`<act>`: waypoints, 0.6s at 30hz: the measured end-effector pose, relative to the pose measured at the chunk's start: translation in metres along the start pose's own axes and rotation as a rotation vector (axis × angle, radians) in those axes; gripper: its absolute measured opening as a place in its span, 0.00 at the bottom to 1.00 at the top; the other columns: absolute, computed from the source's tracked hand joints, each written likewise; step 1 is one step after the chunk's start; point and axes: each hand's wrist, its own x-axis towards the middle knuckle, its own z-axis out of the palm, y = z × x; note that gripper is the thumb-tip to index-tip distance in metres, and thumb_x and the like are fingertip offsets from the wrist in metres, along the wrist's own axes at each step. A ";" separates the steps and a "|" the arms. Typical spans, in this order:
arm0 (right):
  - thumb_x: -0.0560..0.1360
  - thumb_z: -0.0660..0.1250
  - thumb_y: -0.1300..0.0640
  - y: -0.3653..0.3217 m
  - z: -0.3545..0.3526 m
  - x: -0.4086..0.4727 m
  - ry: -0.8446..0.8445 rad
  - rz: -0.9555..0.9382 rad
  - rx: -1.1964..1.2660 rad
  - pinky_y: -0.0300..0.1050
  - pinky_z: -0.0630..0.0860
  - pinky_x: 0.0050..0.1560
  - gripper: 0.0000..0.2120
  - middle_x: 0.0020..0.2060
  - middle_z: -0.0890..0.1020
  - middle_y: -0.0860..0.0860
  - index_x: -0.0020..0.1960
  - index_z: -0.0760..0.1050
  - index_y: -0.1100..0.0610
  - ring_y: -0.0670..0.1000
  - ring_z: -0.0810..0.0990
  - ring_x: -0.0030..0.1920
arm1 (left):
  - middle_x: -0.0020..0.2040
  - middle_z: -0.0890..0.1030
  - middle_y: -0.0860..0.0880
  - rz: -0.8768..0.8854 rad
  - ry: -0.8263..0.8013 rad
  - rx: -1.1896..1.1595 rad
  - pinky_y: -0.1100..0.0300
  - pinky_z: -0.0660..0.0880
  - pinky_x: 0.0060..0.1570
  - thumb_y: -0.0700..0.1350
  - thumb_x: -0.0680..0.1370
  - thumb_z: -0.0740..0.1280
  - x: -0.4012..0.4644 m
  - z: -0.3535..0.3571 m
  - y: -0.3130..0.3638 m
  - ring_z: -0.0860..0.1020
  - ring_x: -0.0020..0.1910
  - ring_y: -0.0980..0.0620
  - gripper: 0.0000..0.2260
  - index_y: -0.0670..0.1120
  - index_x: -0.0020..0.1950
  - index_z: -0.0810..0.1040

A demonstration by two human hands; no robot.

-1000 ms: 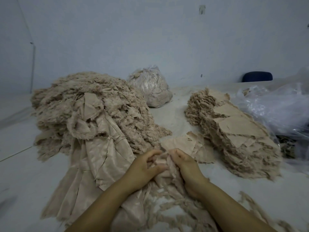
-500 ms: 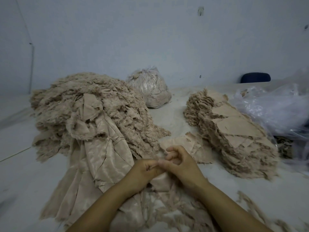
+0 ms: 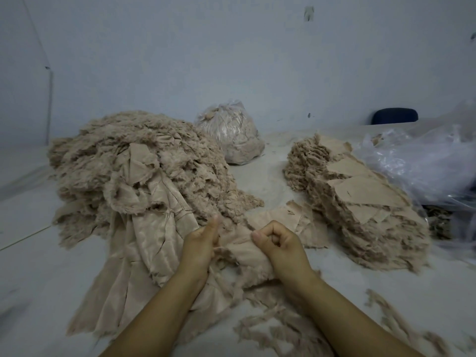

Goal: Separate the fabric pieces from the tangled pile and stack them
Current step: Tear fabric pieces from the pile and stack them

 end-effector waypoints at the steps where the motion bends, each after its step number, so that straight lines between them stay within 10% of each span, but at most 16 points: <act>1: 0.77 0.67 0.62 -0.002 -0.002 0.001 0.042 0.021 0.027 0.40 0.68 0.30 0.09 0.27 0.74 0.52 0.38 0.72 0.60 0.49 0.70 0.29 | 0.20 0.65 0.52 -0.006 -0.004 0.012 0.66 0.61 0.21 0.60 0.73 0.65 0.001 -0.004 0.001 0.64 0.21 0.54 0.23 0.47 0.26 0.65; 7: 0.79 0.62 0.64 0.000 -0.007 0.003 0.078 0.130 0.127 0.35 0.68 0.25 0.08 0.25 0.75 0.48 0.42 0.68 0.57 0.43 0.72 0.24 | 0.25 0.75 0.48 -0.010 -0.343 0.062 0.61 0.73 0.30 0.64 0.72 0.62 -0.009 -0.007 0.000 0.75 0.27 0.54 0.25 0.41 0.40 0.81; 12: 0.72 0.71 0.65 0.005 -0.005 0.000 -0.044 0.128 0.137 0.41 0.78 0.35 0.10 0.36 0.82 0.54 0.50 0.73 0.58 0.50 0.82 0.35 | 0.45 0.84 0.42 -0.013 -0.513 0.043 0.60 0.78 0.43 0.39 0.74 0.69 -0.020 0.001 -0.008 0.82 0.43 0.48 0.07 0.39 0.51 0.80; 18: 0.76 0.68 0.55 0.008 -0.002 0.003 0.086 0.092 -0.005 0.40 0.72 0.36 0.14 0.29 0.78 0.48 0.32 0.79 0.51 0.46 0.74 0.32 | 0.51 0.83 0.46 -0.025 -0.682 0.305 0.60 0.76 0.48 0.43 0.68 0.77 -0.017 -0.008 -0.005 0.81 0.50 0.53 0.15 0.46 0.53 0.81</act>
